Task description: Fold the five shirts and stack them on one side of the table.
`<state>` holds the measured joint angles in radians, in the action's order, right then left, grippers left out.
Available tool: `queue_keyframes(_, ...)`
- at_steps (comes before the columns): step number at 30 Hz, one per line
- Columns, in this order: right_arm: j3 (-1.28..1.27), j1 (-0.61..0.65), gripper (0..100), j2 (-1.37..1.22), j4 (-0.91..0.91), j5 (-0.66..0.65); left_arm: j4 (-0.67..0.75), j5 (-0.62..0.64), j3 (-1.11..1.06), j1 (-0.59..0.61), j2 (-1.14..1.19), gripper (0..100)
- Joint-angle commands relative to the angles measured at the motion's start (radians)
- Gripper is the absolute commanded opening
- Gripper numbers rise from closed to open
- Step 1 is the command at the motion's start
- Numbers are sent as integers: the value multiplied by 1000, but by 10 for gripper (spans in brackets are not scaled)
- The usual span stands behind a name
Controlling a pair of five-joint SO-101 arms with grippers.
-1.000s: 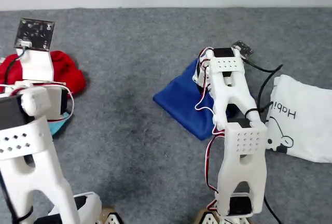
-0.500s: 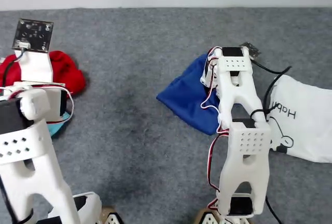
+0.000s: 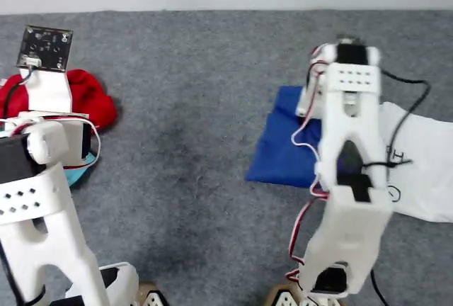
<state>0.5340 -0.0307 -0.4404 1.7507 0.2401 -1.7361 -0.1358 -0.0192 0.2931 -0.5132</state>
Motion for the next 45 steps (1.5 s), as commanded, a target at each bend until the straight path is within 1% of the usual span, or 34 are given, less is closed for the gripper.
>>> queue_keyframes(1, -18, -68, 8, 177, 44, -158, 6, -8, 5, 6, -29, 14)
queue_keyframes(8, -149, -208, 8, 358, 44, -440, 11, -8, 5, 6, -23, 15)
queue_keyframes(13, -180, -320, 8, 427, 42, -569, 12, -8, 5, 5, -21, 15)
queue_keyframes(16, -180, -364, 8, 430, 39, -646, 14, -8, 5, 5, -21, 15)
queue_keyframes(20, -184, -409, 8, 429, -53, -713, 14, -8, 4, 5, -21, 15)
queue_keyframes(24, -184, -458, 8, 363, -157, -764, 14, -8, 4, 5, -21, 15)
queue_keyframes(31, -183, -615, 8, 124, -338, -862, 9, -8, 4, 5, -28, 15)
queue_keyframes(34, -178, -653, 15, 36, -386, -914, 9, -5, 4, 5, -23, 15)
queue_keyframes(36, -178, -667, 74, 10, -383, -930, 12, -5, 4, 3, -21, 15)
queue_keyframes(39, -160, -694, 240, 25, -358, -922, 12, -5, 4, 3, -21, 15)
queue_keyframes(40, -137, -702, 281, 38, -338, -907, 12, -5, 4, 3, -21, 15)
queue_keyframes(42, -91, -705, 318, 70, -297, -878, 12, -5, 4, 3, -21, 15)
queue_keyframes(45, -34, -694, 317, 124, -220, -864, 12, -5, 4, 3, -21, 15)
